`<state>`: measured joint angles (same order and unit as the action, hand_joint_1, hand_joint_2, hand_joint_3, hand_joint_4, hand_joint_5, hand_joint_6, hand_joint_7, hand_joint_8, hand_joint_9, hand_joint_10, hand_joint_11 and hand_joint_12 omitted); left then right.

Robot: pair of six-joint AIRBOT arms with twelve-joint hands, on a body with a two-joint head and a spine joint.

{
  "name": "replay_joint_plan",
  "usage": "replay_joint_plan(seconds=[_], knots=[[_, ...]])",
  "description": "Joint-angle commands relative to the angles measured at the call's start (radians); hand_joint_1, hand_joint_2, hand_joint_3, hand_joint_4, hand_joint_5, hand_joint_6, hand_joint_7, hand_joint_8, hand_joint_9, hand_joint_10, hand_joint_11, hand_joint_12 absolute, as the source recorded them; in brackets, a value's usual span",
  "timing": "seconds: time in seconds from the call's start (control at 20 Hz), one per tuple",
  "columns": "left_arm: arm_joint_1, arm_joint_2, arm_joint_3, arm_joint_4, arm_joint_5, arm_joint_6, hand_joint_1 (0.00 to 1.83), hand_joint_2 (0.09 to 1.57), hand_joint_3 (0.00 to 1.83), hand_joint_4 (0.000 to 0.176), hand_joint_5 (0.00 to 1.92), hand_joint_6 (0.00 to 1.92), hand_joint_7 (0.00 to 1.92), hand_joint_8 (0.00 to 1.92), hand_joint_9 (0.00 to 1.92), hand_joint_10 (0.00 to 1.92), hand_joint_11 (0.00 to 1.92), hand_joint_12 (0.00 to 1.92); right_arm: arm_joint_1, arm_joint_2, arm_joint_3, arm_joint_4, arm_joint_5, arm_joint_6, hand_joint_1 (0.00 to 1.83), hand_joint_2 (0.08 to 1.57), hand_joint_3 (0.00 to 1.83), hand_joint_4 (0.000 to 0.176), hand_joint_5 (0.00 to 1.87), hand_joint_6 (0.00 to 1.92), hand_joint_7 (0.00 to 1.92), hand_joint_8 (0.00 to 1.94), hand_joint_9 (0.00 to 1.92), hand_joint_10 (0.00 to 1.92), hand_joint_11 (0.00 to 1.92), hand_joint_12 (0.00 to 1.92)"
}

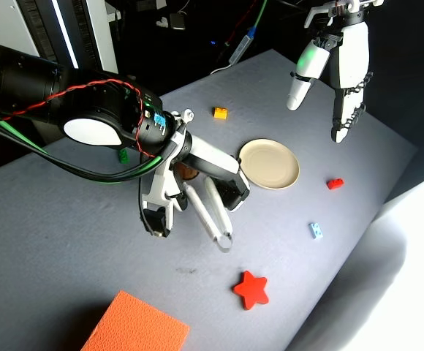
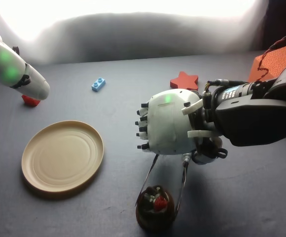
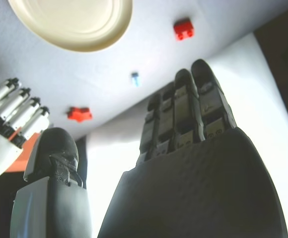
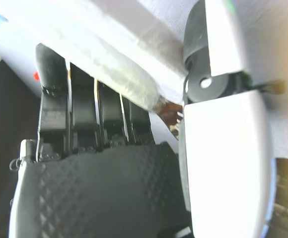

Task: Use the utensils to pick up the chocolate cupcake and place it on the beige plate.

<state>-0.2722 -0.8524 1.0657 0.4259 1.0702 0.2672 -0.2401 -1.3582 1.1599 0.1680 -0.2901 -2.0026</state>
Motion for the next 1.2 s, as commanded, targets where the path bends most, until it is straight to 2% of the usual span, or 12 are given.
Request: replay_joint_plan(seconds=[0.0,0.25,0.3,0.4,0.45,0.55,0.85,0.95,1.15], knots=[[-0.007,0.003,0.006,0.032,-0.042,-0.003,0.38,1.13,0.0,0.0,0.08,0.0,0.1,0.0,0.15,0.0,0.0,0.39,-0.001,0.002,0.002,-0.007,0.073,-0.019,1.03,1.05,0.0,0.0,0.53,0.98,0.48,1.29,0.4,1.5,0.4,1.71],[-0.007,0.003,0.006,0.032,-0.04,-0.003,0.36,1.13,0.0,0.0,0.08,0.0,0.09,0.0,0.14,0.0,0.0,0.33,-0.002,-0.002,0.011,-0.007,0.079,-0.048,0.99,1.08,0.0,0.0,0.53,0.98,0.5,1.24,0.4,1.48,0.36,1.71],[-0.007,0.003,0.006,0.032,-0.04,-0.003,0.38,1.13,0.0,0.0,0.07,0.0,0.09,0.0,0.14,0.0,0.0,0.3,-0.002,-0.001,0.011,-0.007,0.082,-0.057,1.0,1.07,0.0,0.0,0.53,0.99,0.52,1.24,0.42,1.48,0.39,1.7],[-0.006,0.003,0.006,0.032,-0.039,-0.003,0.38,1.12,0.0,0.0,0.09,0.0,0.09,0.0,0.15,0.0,0.0,0.34,0.003,-0.001,0.014,-0.007,0.084,-0.072,1.04,1.03,0.0,0.0,0.53,1.0,0.53,1.21,0.43,1.45,0.41,1.66],[-0.006,0.003,0.006,0.032,-0.039,-0.003,0.37,1.13,0.0,0.0,0.08,0.0,0.08,0.0,0.13,0.0,0.0,0.29,0.004,-0.001,0.015,-0.007,0.083,-0.082,1.02,1.03,0.0,0.0,0.52,1.0,0.52,1.21,0.43,1.45,0.41,1.66],[-0.006,0.003,0.006,0.032,-0.038,-0.003,0.36,1.14,0.0,0.0,0.07,0.0,0.08,0.0,0.12,0.0,0.0,0.29,0.004,-0.001,0.015,-0.007,0.081,-0.106,1.03,1.05,0.0,0.0,0.51,1.01,0.48,1.28,0.39,1.51,0.37,1.72],[-0.006,0.003,0.006,0.032,-0.038,-0.003,0.37,1.13,0.0,0.0,0.09,0.0,0.1,0.01,0.15,0.01,0.0,0.36,0.005,-0.001,0.015,-0.007,0.081,-0.136,1.05,1.02,0.0,0.0,0.54,0.99,0.51,1.27,0.41,1.5,0.42,1.71],[-0.006,0.003,0.006,0.032,-0.038,-0.003,0.37,1.14,0.0,0.0,0.06,0.0,0.08,0.0,0.13,0.0,0.0,0.25,0.009,0.0,0.015,-0.007,0.084,-0.136,1.04,1.03,0.0,0.0,0.52,1.02,0.47,1.32,0.38,1.54,0.4,1.73],[-0.006,0.003,0.006,0.032,-0.037,-0.003,0.36,1.14,0.0,0.0,0.06,0.0,0.07,0.0,0.11,0.0,0.0,0.19,0.022,0.0,0.014,-0.007,0.084,-0.136,1.03,1.03,0.0,0.0,0.51,1.0,0.47,1.3,0.38,1.53,0.39,1.72]])
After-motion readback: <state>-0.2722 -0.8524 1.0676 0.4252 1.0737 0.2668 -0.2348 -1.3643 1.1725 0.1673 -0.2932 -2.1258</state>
